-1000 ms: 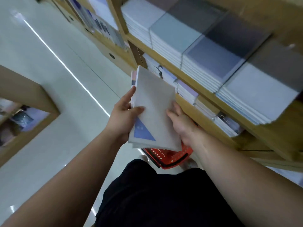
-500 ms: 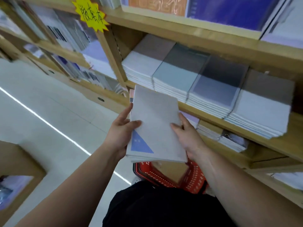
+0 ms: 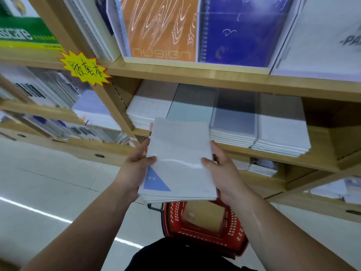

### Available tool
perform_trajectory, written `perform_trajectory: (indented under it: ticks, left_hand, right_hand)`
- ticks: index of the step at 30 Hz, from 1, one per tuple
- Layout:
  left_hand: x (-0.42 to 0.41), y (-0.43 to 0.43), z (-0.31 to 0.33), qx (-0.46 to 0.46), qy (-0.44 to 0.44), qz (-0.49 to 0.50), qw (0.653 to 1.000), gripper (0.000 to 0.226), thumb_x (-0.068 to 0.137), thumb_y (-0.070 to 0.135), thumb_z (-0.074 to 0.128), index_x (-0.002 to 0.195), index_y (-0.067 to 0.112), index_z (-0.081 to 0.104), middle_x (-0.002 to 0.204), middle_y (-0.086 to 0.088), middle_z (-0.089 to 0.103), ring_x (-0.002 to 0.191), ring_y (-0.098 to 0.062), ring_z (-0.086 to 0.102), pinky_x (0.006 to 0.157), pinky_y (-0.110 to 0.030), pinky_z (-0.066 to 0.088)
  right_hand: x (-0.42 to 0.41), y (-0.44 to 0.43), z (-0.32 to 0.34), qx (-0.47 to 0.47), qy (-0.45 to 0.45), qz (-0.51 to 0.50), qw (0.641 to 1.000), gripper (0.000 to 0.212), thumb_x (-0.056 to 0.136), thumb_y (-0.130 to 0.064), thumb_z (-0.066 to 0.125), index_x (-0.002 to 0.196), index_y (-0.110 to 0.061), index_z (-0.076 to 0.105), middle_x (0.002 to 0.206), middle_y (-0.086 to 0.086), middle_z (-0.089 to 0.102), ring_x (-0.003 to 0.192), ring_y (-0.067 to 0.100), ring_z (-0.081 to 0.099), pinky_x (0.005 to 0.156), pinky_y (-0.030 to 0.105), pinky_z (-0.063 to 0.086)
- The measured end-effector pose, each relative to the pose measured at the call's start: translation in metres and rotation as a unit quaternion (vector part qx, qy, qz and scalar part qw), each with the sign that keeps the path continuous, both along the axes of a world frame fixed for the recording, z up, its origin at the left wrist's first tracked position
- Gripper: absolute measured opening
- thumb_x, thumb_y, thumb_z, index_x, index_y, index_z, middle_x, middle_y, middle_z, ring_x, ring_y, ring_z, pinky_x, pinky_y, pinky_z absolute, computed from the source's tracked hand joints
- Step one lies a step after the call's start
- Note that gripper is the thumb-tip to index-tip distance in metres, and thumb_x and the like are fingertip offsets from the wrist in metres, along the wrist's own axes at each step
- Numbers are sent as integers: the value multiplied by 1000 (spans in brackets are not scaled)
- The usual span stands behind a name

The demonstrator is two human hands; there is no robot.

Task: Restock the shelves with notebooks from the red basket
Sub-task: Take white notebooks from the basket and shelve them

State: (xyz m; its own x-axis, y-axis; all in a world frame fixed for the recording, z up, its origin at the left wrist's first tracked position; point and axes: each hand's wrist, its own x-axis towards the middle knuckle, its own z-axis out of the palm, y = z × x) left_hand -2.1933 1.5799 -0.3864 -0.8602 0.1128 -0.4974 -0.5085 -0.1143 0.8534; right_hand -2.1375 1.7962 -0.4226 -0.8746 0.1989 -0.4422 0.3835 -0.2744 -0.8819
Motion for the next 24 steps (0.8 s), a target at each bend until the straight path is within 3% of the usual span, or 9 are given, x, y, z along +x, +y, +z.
perform_trajectory:
  ticks: [3, 6, 8, 9, 12, 15, 17, 20, 24]
  left_hand:
    - [-7, 4, -1, -26, 4, -7, 1000, 56, 97, -5, 51, 138, 32, 61, 122, -1, 74, 103, -29, 73, 77, -38, 60]
    - [-26, 0, 1, -51, 22, -17, 998, 54, 98, -7, 49, 129, 34, 65, 121, 4, 74, 106, -24, 72, 89, -41, 58]
    - [-46, -9, 0, -55, 38, -21, 998, 56, 99, -7, 49, 138, 32, 59, 127, 7, 71, 111, -19, 70, 95, -38, 57]
    - [-58, -14, -1, -58, 46, -28, 997, 57, 99, -7, 48, 143, 30, 55, 127, 8, 71, 108, -15, 71, 92, -33, 58]
    - [-105, -33, -8, -75, 76, -68, 992, 59, 99, -9, 47, 148, 24, 49, 98, 20, 77, 85, -1, 73, 71, -17, 57]
    - [-164, -51, -21, -101, 109, -108, 983, 63, 99, -7, 50, 153, 25, 43, 93, 26, 75, 84, -5, 70, 71, -22, 52]
    - [-205, -63, -31, -110, 134, -155, 973, 66, 98, -7, 49, 153, 29, 43, 99, 26, 74, 91, -17, 58, 73, -28, 41]
    - [-254, -76, -41, -118, 173, -219, 953, 72, 90, -7, 53, 152, 28, 45, 126, 13, 69, 111, -17, 62, 100, -35, 45]
    - [-275, -84, -45, -225, 164, -276, 920, 85, 82, 30, 75, 157, 25, 36, 150, 5, 51, 136, -18, 51, 115, -33, 37]
  right_hand:
    - [-7, 6, 1, -19, 1, -4, 1000, 59, 98, -1, 56, 142, -40, 55, 115, -7, 75, 83, 13, 76, 60, 28, 57]
    - [-21, 0, 2, -38, 9, -22, 999, 60, 97, 0, 56, 140, -43, 56, 108, -9, 77, 85, 14, 76, 61, 30, 58]
    - [-37, -9, 4, -43, 15, -34, 998, 62, 96, -1, 58, 142, -42, 54, 113, -5, 76, 89, 17, 76, 63, 32, 58]
    - [-48, -15, 5, -40, 18, -39, 998, 62, 96, -1, 59, 143, -41, 54, 118, -3, 74, 92, 19, 75, 65, 33, 59]
    - [-84, -36, 4, -25, 34, -63, 997, 61, 95, 0, 59, 141, -39, 56, 123, 1, 72, 101, 23, 73, 71, 35, 60]
    - [-129, -62, -2, -14, 38, -114, 993, 59, 95, 2, 58, 141, -35, 57, 122, 2, 72, 106, 24, 71, 83, 42, 61]
    - [-159, -80, -8, -12, 32, -162, 986, 58, 95, 4, 58, 142, -29, 57, 120, 2, 73, 105, 23, 72, 88, 42, 60]
    - [-201, -102, -12, -6, 16, -210, 978, 54, 95, 5, 59, 141, -22, 56, 114, 4, 73, 98, 22, 72, 82, 38, 60]
    - [-234, -114, -20, 18, -22, -247, 969, 54, 91, 2, 66, 138, -23, 60, 124, 10, 70, 108, 30, 69, 100, 52, 54]
